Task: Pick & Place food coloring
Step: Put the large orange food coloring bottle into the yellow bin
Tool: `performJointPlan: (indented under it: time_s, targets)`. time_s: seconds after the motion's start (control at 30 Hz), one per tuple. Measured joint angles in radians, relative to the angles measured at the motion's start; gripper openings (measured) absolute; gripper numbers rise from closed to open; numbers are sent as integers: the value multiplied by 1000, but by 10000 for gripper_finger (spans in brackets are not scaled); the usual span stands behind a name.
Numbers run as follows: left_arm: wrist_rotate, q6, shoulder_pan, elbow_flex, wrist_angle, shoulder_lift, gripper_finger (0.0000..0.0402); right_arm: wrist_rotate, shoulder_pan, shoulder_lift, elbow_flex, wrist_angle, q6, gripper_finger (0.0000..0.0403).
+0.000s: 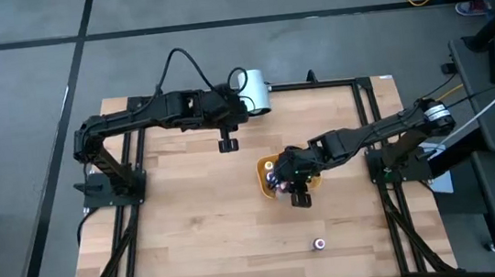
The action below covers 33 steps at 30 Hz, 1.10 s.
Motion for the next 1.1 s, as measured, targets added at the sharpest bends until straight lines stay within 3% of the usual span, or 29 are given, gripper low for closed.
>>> performJointPlan:
  time_s: [1.1]
  targets:
    - [-2,0,-24,0,0,0,20,-59,-47,62,0,30,-64,131]
